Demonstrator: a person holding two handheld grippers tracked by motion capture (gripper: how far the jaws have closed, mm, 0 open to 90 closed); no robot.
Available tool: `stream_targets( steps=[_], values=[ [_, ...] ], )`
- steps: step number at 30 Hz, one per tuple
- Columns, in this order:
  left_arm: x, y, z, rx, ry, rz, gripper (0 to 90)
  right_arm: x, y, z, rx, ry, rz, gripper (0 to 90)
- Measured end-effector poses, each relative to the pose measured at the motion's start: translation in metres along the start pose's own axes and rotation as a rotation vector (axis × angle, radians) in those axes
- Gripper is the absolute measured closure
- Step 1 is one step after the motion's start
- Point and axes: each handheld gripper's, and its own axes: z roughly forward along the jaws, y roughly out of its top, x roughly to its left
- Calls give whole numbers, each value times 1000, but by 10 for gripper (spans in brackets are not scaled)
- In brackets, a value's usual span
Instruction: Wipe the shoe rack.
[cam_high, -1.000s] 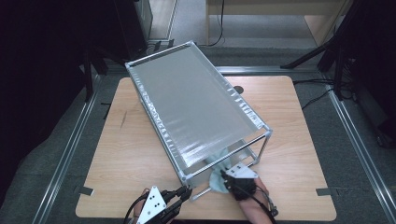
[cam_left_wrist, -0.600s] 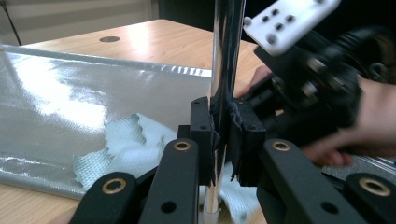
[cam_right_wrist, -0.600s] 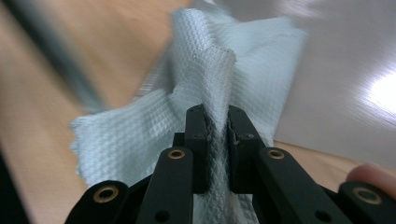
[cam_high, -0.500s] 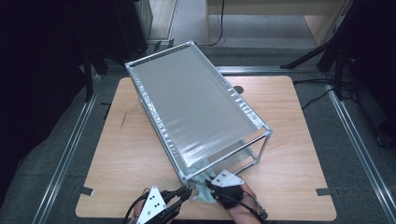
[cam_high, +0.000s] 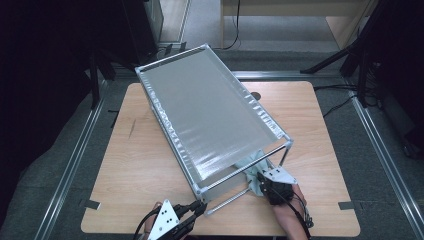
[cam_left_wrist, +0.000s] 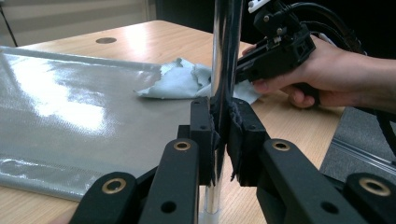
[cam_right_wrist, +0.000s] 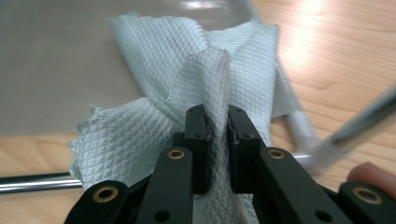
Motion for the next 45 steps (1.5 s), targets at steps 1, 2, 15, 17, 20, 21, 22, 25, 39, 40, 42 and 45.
stream_targets(
  steps=[1, 2, 15, 17, 20, 21, 22, 25, 39, 40, 42, 45],
  values=[
    [0, 0, 0, -1, 0, -1, 817, 10, 0, 0, 2, 41, 1, 814],
    [0, 0, 0, -1, 1, -1, 817, 10, 0, 0, 2, 41, 1, 814],
    [0, -1, 0, -2, 4, 1, 815, 114, -5, -12, 1, 302, -203, 812],
    [0, -1, 0, -3, 5, 0, 815, 109, -4, -11, 8, 324, -190, 811],
    [0, -1, 0, -3, 3, -1, 815, 91, -3, -10, 10, 281, -164, 812],
    [0, -1, 0, -3, 3, -1, 815, 82, -3, -9, 13, 260, -153, 811],
    [0, -1, 0, -2, 3, 0, 815, 73, -2, -9, 14, 236, -139, 812],
    [0, -1, 0, -2, 3, 1, 815, 44, -1, -12, 15, 186, -66, 814],
    [0, -1, 0, 0, 3, 8, 817, -52, 6, -76, -154, -7, 137, 820],
    [0, -1, 0, -1, 3, 8, 816, -52, 11, -83, -191, -21, 127, 820],
    [0, -1, 0, -3, 2, 7, 817, -49, 21, -95, -261, -48, 102, 821],
    [0, -1, 0, -3, 4, 8, 817, -45, 39, -115, -363, -74, 90, 823]
  ],
)
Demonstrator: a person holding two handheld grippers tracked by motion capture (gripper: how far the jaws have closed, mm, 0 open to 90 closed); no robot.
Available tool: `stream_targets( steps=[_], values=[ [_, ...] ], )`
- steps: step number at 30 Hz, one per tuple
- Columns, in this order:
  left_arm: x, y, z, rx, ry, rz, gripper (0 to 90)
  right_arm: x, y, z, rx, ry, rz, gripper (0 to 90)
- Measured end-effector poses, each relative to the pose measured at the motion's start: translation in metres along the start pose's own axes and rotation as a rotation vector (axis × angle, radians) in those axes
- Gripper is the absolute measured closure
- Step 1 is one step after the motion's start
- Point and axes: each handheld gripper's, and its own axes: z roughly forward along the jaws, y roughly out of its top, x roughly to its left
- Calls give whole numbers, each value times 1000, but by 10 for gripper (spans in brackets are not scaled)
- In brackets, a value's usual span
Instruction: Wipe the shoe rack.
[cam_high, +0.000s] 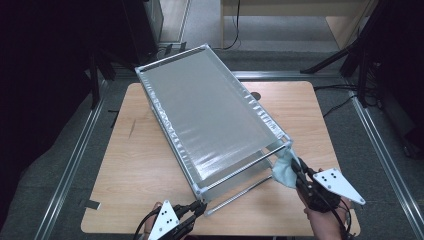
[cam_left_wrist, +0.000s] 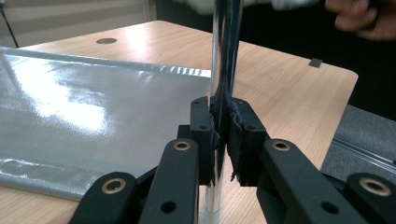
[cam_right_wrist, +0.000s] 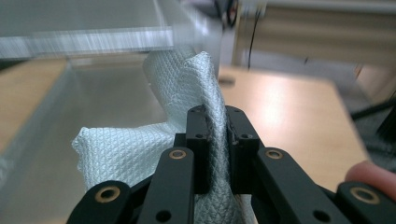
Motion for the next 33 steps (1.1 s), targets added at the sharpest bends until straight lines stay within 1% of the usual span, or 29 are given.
stream_targets(
  steps=[1, 2, 5, 6, 7, 9, 11, 12, 13, 14, 16, 17, 18, 19, 21, 24, 28, 33],
  values=[
    [0, 0, 0, -1, 0, -2, 817, 2, 8, -3, -26, -2, -1, 824],
    [0, 0, 0, -3, -1, -5, 817, 4, 15, -5, -42, -7, -12, 824],
    [0, 0, 0, 0, 1, -4, 817, 11, 35, -5, -94, -25, -38, 825],
    [0, 0, 0, 0, 2, -5, 817, 12, 41, -5, -110, -29, -41, 827],
    [-1, 0, 0, 0, 3, -5, 817, 14, 48, -3, -133, -21, -28, 828],
    [-1, 0, 0, -1, 4, -7, 817, 17, 56, 1, -150, -15, -25, 829],
    [-1, -1, 0, -4, 3, -9, 818, 22, 60, 8, -157, -5, -33, 828],
    [0, -1, 0, -5, 1, -8, 818, 26, 59, 16, -163, 1, -39, 830],
    [0, -1, 0, -6, 1, -7, 818, 26, 59, 16, -163, 1, -39, 830],
    [0, -1, 0, -4, -1, -6, 818, 27, 57, 20, -159, 8, -39, 831],
    [0, -1, 0, -1, -2, -8, 819, 30, 54, 26, -142, 27, -21, 831],
    [0, -1, 0, -1, -5, -7, 819, 32, 53, 28, -130, 33, -26, 831],
    [1, -1, 0, 0, -8, -4, 821, 37, 54, 28, -119, 41, -44, 832],
    [1, 0, 0, 1, -9, -2, 821, 37, 54, 28, -119, 41, -44, 832],
    [1, 0, 0, 1, -10, -3, 823, 42, 54, 27, -108, 65, -40, 831],
    [1, 0, 0, 2, -8, -3, 823, 53, 54, 23, -98, 104, -55, 831],
    [1, 0, 0, 4, -9, -4, 823, 72, 53, 17, -87, 179, -70, 830],
    [1, 0, 0, 3, -7, 2, 823, 102, 54, 8, -66, 295, -83, 829]
  ],
)
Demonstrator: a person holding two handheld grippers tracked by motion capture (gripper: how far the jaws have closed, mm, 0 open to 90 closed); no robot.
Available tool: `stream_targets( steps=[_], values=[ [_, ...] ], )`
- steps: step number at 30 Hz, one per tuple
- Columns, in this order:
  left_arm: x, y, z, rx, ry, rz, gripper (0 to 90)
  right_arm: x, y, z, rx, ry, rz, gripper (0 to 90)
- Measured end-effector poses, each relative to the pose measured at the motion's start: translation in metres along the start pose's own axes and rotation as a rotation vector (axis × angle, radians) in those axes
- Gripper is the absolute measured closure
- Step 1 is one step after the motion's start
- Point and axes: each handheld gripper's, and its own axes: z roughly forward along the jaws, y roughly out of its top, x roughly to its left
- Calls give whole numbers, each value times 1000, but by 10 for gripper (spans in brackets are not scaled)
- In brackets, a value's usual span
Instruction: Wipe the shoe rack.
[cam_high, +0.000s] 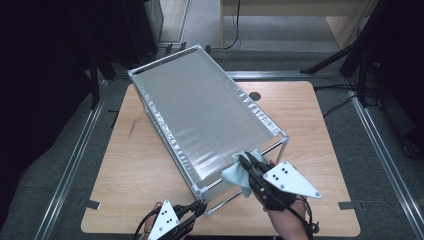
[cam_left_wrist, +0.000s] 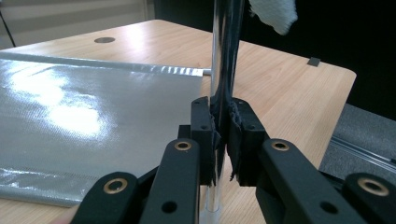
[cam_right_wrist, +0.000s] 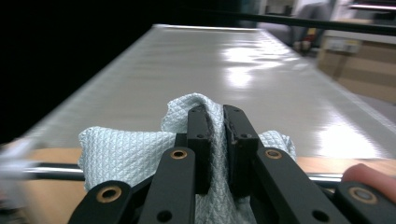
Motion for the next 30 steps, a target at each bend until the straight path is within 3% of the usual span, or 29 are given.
stream_targets(
  steps=[5, 8, 12, 19, 22, 25, 30],
  values=[
    [0, 0, 0, -1, -1, 0, 823, 30, 2, 3, 6, 89, -50, 828],
    [0, 0, 0, -1, 0, 0, 823, 30, 2, 3, 2, 95, -53, 827],
    [0, 0, 0, -1, -1, -2, 823, 9, 2, 2, -10, 48, -14, 827],
    [0, 0, 0, -2, 1, -2, 822, -49, -1, -6, -39, -134, 63, 828],
    [0, 0, 0, -2, -2, -5, 822, -60, -3, -10, -41, -143, 90, 829],
    [-1, 0, 1, -2, 0, -5, 822, -52, -2, -8, -31, -125, 75, 829],
    [-1, -1, 1, -4, 2, -4, 822, -22, -1, 0, -24, -42, 48, 830]
  ],
)
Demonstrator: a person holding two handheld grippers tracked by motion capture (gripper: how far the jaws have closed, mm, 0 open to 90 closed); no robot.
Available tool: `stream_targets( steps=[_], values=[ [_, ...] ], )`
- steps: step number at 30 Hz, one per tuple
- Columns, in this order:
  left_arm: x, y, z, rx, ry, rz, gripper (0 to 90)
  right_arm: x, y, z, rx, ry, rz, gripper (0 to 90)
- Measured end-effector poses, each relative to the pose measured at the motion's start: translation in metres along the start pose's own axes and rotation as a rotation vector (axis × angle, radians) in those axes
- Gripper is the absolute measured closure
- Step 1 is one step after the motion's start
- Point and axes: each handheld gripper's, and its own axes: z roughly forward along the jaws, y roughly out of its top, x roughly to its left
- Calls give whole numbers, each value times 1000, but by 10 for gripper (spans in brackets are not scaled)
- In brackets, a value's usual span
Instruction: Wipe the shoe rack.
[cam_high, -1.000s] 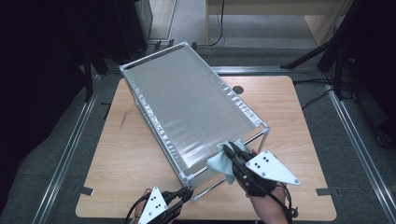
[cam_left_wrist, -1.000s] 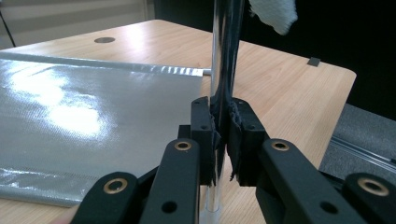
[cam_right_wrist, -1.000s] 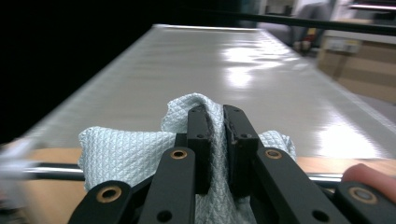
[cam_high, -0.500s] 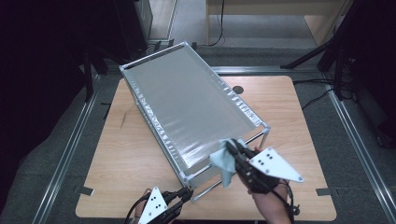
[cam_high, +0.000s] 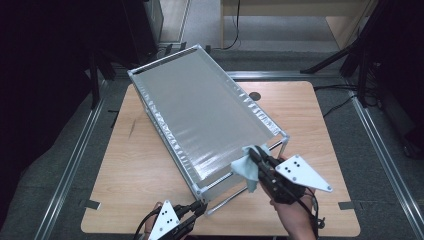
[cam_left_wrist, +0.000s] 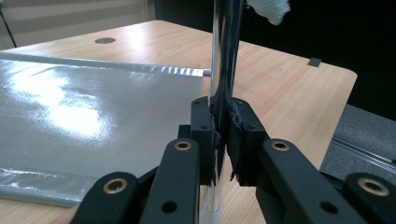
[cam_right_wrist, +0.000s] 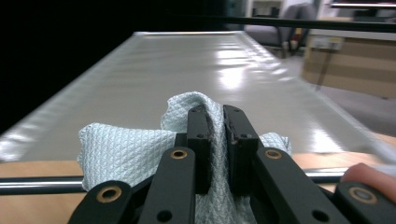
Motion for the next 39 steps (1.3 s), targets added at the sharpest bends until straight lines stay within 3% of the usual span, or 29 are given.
stream_targets(
  steps=[8, 9, 11, 13, 17, 27, 34, 36, 39],
  values=[
    [0, 0, 0, 0, -2, 2, 822, 66, 0, 4, 21, 203, -92, 827],
    [0, 0, 0, 0, -2, 2, 822, 71, 0, 3, 20, 212, -106, 827],
    [0, 0, 0, 0, -1, 3, 822, 75, 1, 4, 21, 211, -111, 827],
    [0, 0, 0, 0, -1, 2, 822, 68, 0, 5, 17, 209, -96, 827],
    [0, 0, 0, -1, 0, 2, 822, 41, 1, 6, 12, 140, -58, 828],
    [-2, 0, 1, 0, -8, 8, 822, -46, -1, -8, -6, -137, 52, 830],
    [-2, 0, 1, 0, -10, 7, 822, -77, 6, -32, -33, -278, 64, 833],
    [-2, 0, 1, 0, -10, 7, 822, -82, 8, -37, -26, -363, 37, 833],
    [-2, 0, 1, 1, -12, 7, 822, -91, 8, -43, -36, -414, 77, 834]
  ],
)
